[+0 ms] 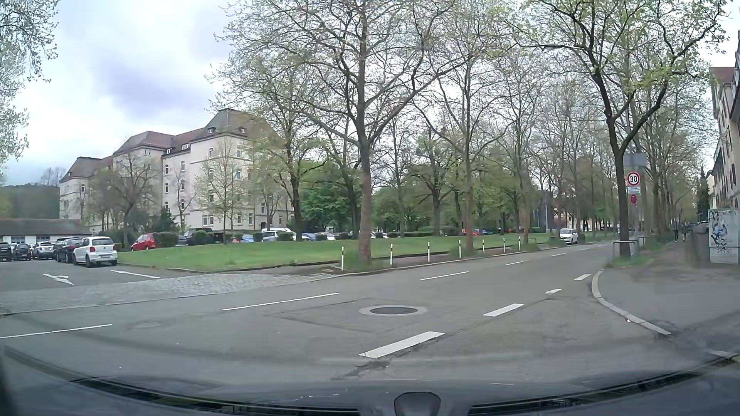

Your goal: Follow the waypoints while adhering to traffic rules and regulations

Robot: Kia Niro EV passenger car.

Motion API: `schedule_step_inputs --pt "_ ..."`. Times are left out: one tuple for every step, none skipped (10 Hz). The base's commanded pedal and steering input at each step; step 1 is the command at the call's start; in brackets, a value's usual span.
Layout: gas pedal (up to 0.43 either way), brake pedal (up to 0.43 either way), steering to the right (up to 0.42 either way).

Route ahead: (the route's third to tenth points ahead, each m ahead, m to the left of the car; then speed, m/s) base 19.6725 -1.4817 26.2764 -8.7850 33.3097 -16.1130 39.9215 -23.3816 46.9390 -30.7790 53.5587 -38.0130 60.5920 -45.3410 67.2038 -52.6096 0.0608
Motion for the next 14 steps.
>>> schedule_step_inputs --pt "0.0 0.207 0.015" --pt "0.0 0.22 0.015" --pt "0.0 0.226 0.015" --pt "0.0 0.22 0.015" --pt "0.0 0.226 0.015" --pt "0.0 0.226 0.015" --pt "0.0 0.226 0.015" --pt "0.0 0.226 0.015" --pt "0.0 0.22 0.015" --pt "0.0 0.226 0.015" --pt "0.0 0.226 0.015" --pt "0.0 0.226 0.015" --pt "0.0 0.226 0.015" --pt "0.0 0.22 0.015"
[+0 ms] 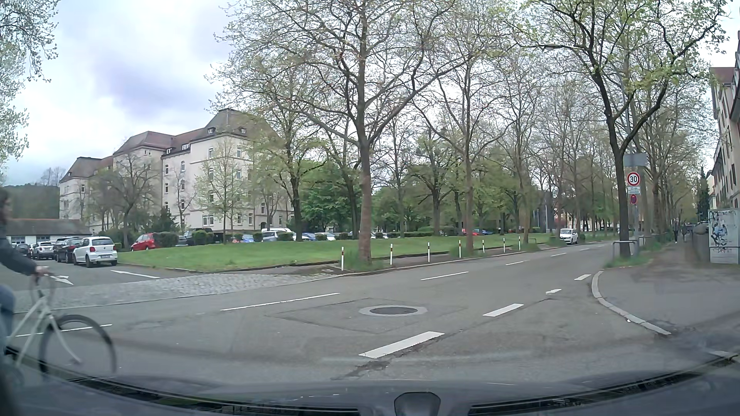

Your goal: Follow the waypoints while adhering to traffic rules and regulations

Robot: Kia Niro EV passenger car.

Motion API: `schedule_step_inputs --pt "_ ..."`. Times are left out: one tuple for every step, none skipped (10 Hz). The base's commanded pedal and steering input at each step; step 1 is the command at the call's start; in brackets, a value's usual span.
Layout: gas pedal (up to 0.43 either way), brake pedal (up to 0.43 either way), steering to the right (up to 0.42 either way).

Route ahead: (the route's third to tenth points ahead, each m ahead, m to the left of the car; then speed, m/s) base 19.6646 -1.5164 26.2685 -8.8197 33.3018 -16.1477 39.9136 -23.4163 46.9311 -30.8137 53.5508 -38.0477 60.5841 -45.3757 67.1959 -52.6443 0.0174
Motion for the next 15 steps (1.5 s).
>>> schedule_step_inputs --pt "0.0 0.213 0.015" --pt "0.0 0.024 0.015" --pt "0.0 0.0 0.015" --pt "0.0 0.0 0.015" --pt "0.0 0.0 0.015" --pt "0.008 0.0 0.015" --pt "0.22 0.0 0.015" --pt "0.228 0.0 0.014" --pt "0.26 0.0 0.014" --pt "0.311 0.0 0.014" --pt "0.339 0.0 0.014" --pt "0.378 0.0 0.015" --pt "0.409 0.0 0.015" --pt "0.449 0.0 0.017" --pt "0.461 0.0 0.02"
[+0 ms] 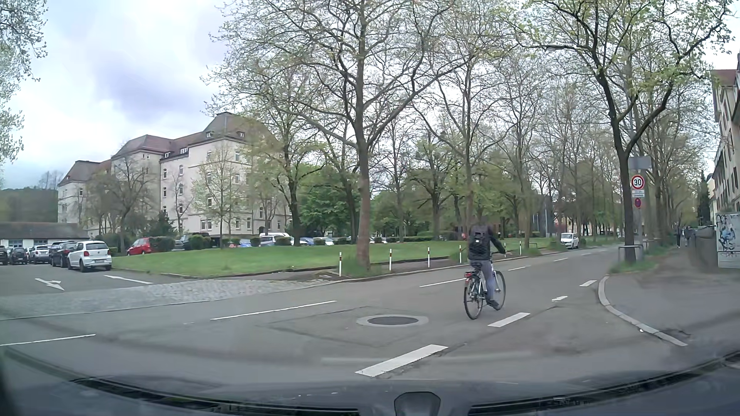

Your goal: Follow the waypoints while adhering to traffic rules and regulations

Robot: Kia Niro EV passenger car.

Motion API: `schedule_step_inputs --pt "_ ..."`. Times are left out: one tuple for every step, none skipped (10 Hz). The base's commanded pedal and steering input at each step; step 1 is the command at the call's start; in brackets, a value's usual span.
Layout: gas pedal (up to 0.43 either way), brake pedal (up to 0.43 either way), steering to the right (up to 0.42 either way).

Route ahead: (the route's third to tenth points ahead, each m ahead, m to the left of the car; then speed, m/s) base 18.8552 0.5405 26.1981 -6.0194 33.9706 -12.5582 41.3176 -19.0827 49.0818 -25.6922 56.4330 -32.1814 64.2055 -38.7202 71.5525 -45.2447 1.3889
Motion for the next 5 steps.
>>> schedule_step_inputs --pt "0.469 0.0 0.021" --pt "0.469 0.0 0.024" --pt "0.469 0.0 0.028" --pt "0.461 0.0 0.034" --pt "0.461 0.0 0.042"
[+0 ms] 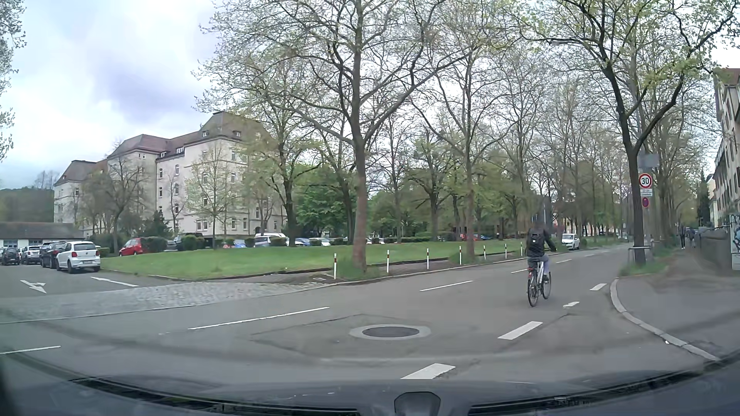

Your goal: Follow the waypoints while adhering to traffic rules and regulations

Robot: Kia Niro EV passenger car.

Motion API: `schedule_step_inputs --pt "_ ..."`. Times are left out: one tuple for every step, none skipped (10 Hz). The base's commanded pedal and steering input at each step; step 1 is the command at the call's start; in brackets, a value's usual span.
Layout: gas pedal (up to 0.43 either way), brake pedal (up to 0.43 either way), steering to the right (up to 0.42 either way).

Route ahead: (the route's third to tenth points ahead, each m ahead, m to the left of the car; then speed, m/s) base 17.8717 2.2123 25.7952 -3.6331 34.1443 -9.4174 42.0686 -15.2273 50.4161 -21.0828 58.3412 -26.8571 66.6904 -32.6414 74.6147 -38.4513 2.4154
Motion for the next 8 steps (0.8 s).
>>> schedule_step_inputs --pt "0.461 0.0 0.055" --pt "0.461 0.0 0.07" --pt "0.461 0.0 0.084" --pt "0.441 0.0 0.102" --pt "0.429 0.0 0.12" --pt "0.421 0.0 0.131" --pt "0.398 0.0 0.143" --pt "0.398 0.0 0.155"
